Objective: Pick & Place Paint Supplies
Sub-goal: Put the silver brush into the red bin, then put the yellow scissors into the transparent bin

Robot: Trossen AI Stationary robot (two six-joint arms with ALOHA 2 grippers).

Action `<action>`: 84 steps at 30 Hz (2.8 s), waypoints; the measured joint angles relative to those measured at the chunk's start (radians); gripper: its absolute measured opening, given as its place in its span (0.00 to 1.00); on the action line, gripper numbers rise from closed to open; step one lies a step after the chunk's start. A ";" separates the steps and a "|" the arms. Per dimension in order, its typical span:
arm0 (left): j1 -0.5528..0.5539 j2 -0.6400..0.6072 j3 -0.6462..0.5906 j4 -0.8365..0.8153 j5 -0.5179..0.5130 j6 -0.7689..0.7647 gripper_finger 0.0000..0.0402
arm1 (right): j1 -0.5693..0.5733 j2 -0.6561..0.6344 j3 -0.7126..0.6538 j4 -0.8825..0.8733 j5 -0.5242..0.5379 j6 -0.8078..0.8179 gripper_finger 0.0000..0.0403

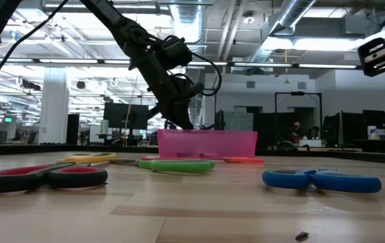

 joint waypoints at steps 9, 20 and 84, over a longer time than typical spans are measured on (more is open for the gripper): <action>-0.003 0.000 0.000 0.002 -0.004 0.029 0.13 | 0.000 0.000 0.000 0.000 0.000 0.000 0.02; -0.045 -0.204 0.000 0.008 0.092 0.027 0.46 | 0.000 0.000 0.000 0.000 0.000 0.000 0.02; -0.423 -0.385 -0.526 -0.396 -0.016 -0.973 0.59 | 0.000 0.000 0.000 0.000 0.000 0.000 0.02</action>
